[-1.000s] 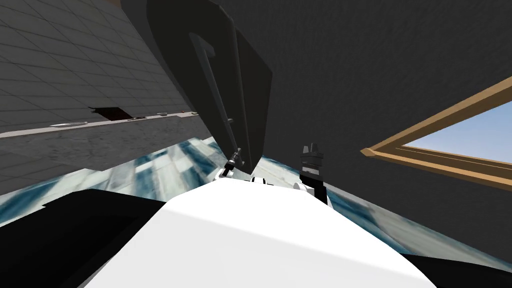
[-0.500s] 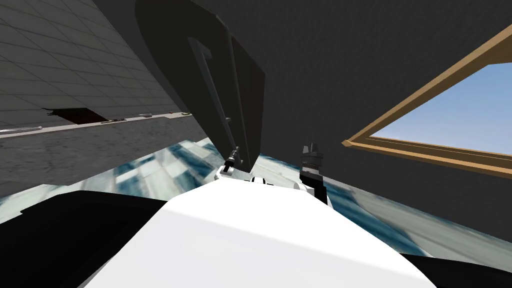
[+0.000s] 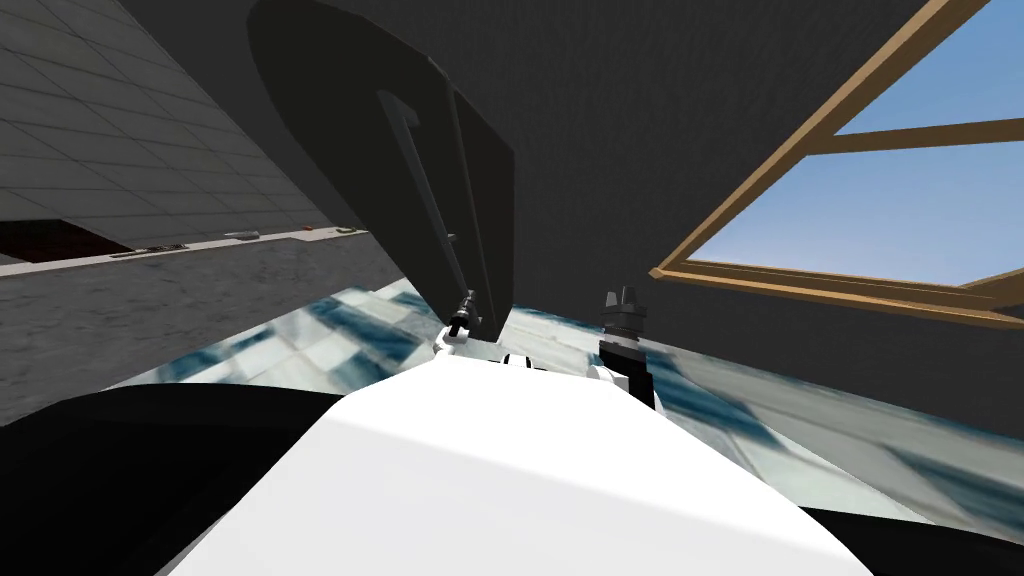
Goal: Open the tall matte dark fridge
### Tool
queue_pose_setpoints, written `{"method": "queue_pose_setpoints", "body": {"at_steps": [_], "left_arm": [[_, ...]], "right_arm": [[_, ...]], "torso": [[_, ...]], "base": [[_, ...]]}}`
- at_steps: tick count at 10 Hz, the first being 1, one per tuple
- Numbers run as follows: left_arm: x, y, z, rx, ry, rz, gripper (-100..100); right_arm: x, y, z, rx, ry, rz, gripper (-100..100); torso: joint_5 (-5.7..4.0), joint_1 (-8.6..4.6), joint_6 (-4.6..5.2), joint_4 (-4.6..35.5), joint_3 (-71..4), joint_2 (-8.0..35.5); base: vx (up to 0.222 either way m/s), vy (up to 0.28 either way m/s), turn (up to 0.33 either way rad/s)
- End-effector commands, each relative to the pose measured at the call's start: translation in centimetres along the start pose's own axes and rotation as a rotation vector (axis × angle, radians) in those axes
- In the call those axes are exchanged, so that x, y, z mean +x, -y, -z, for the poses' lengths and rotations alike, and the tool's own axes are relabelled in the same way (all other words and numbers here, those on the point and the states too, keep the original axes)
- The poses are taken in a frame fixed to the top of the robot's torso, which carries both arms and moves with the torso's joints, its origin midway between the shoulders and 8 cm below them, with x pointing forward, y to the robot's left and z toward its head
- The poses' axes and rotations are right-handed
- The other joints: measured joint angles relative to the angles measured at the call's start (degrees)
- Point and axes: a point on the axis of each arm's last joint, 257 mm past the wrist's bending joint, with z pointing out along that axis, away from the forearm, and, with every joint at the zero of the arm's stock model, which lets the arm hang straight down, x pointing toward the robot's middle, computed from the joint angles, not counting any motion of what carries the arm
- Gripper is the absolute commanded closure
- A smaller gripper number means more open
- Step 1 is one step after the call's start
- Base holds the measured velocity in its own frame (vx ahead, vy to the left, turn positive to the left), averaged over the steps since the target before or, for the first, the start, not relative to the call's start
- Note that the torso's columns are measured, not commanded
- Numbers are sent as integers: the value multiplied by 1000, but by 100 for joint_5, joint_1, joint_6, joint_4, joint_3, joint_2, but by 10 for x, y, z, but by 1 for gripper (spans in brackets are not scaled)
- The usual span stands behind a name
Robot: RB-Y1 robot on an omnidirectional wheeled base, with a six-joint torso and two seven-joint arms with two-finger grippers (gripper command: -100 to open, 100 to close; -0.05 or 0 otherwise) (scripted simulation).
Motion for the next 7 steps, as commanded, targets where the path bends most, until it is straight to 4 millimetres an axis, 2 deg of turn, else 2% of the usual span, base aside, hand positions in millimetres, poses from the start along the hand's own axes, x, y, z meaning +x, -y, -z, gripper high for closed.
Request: {"method": "queue_pose_setpoints", "body": {"at_steps": [1,3,4,7], "left_arm": [[2,5,6,23,-11,-8,100],[12,21,22,85,-47,-21,100],[12,18,26,80,-50,-23,100],[33,44,58,171,-119,-24,100]], "right_arm": [[0,0,0,0,0,0,0],[0,0,0,1,0,0,0],[0,0,0,1,0,0,0],[0,0,0,0,0,0,0]], "torso": [[-3,-6,-6,-4,-10,-14],[0,27,-40,6,-27,-40],[-3,49,-43,10,-22,-34],[5,66,-41,1,-12,-21]], "base": [[61,5,226],[185,-45,346],[143,-55,231],[147,-43,354]]}}
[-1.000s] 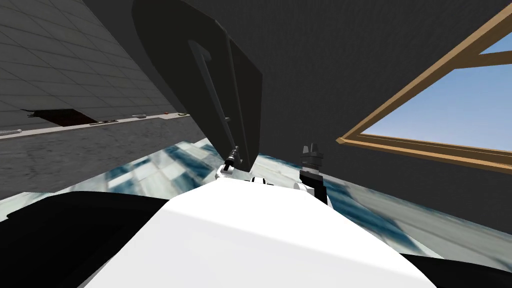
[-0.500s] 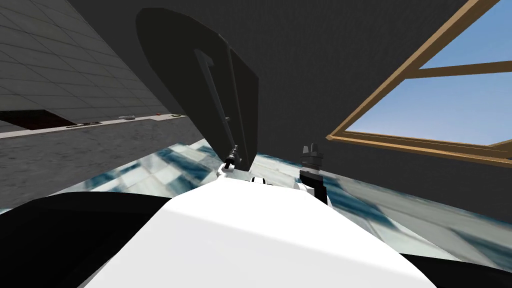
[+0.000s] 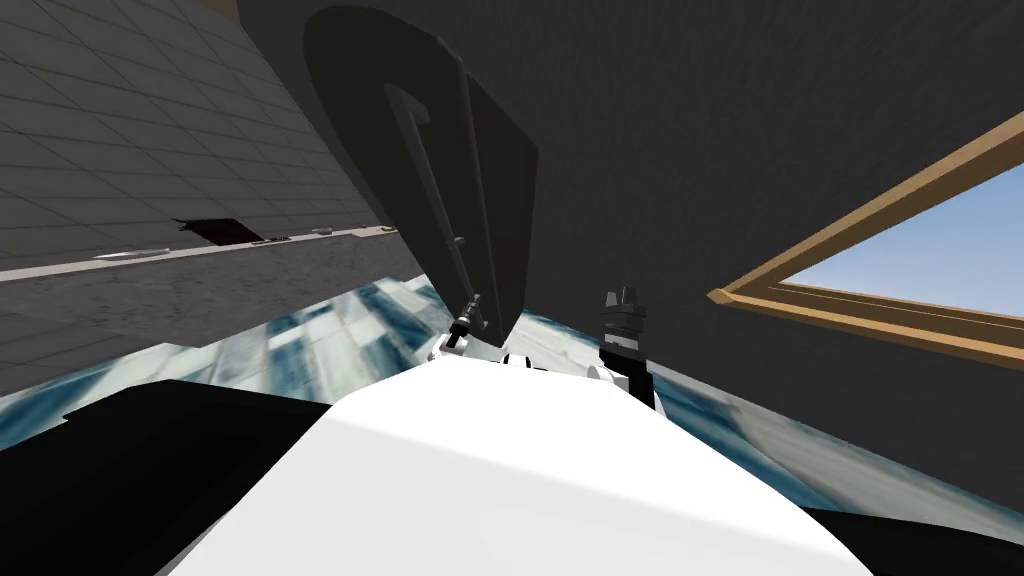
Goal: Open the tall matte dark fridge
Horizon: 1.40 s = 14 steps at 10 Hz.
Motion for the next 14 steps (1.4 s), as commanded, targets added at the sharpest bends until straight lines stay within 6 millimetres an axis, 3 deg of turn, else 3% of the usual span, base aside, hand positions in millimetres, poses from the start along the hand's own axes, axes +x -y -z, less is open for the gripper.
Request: {"method": "queue_pose_setpoints", "body": {"at_steps": [1,3,6,7,10,14], "left_arm": [[8,9,17,35,-33,2,100],[17,19,28,63,-60,8,100],[42,56,61,153,-134,42,100],[34,52,55,142,-117,17,100],[42,65,64,168,-138,21,100],[57,85,81,200,-175,32,100]], "right_arm": [[0,0,0,0,0,0,0],[0,0,0,0,0,0,0],[0,0,0,0,0,0,0],[0,0,0,0,0,0,0],[0,0,0,-1,-1,0,0],[0,0,0,-1,-1,0,0]], "torso": [[-1,1,2,0,-7,-12],[6,-4,6,-9,-1,-4],[7,-45,20,-9,2,13],[7,-69,34,-11,2,12],[26,31,26,11,65,108],[3,-3,17,16,-5,-5]], "base": [[125,-36,105],[103,-27,176],[150,-41,345],[79,-49,73],[-115,230,-225],[-155,329,-272]]}}
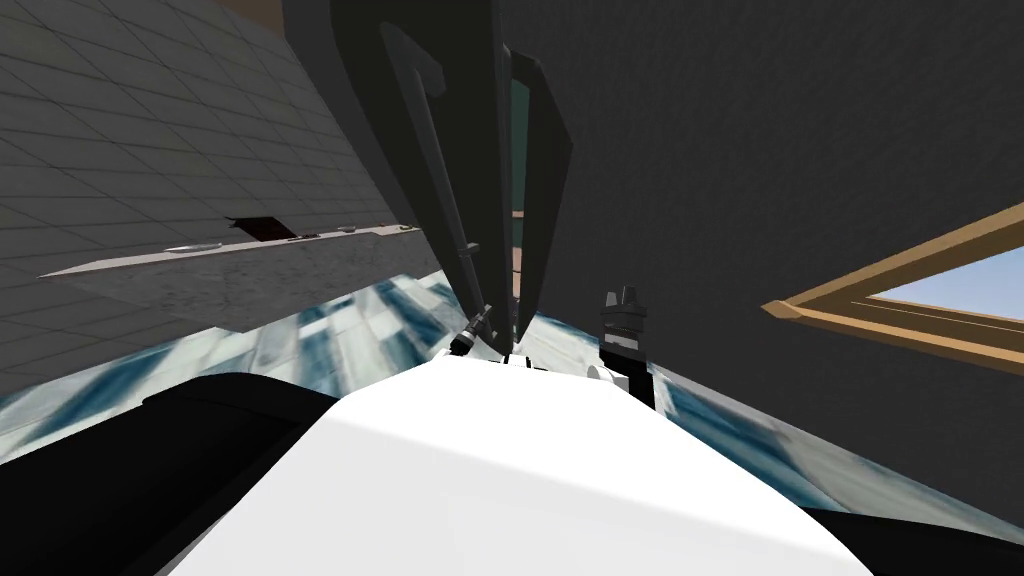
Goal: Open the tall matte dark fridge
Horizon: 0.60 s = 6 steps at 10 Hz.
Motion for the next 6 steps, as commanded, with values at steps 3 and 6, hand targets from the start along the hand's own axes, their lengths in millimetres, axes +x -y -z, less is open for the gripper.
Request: {"method": "queue_pose_setpoints", "body": {"at_steps": [3,6], "left_arm": [[9,20,8,28,-19,17,100],[17,32,14,43,-37,28,100]], "right_arm": [[0,0,0,0,0,0,0],[0,0,0,0,0,0,0]], "torso": [[-9,-44,2,-5,1,14],[0,-40,-2,-4,12,29]], "base": [[-180,261,-183],[-172,288,-212]]}}
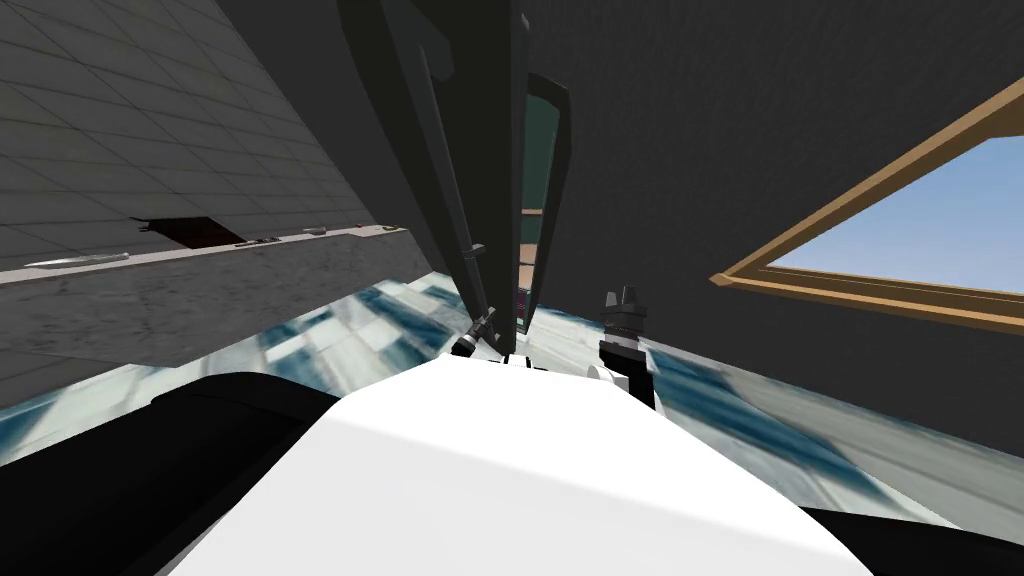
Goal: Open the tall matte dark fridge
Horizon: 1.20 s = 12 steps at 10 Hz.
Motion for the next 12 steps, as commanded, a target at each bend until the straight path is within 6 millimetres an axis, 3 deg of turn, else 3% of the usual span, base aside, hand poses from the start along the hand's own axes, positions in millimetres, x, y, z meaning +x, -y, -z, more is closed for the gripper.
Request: {"method": "queue_pose_setpoints", "body": {"at_steps": [1,2,4,8,12], "left_arm": [[2,3,2,2,-5,0,100],[0,-7,-1,4,-14,2,100],[-4,-18,-5,4,-18,9,100],[-17,-41,-15,-3,-18,18,100],[-37,-65,-24,-15,-9,22,100]], "right_arm": [[0,0,0,0,0,0,0],[0,0,0,0,0,0,0],[0,0,0,0,0,0,0],[0,0,0,0,0,0,0],[0,0,0,0,0,0,0]], "torso": [[-4,-21,10,-5,-6,1],[-12,-61,13,-12,-16,-24],[10,33,14,-19,6,-2],[3,-11,22,-32,-25,-51],[11,27,13,-30,-8,-26]], "base": [[-80,114,-56],[-122,165,-280],[-244,231,-364],[-211,181,-235],[-206,155,-231]]}}
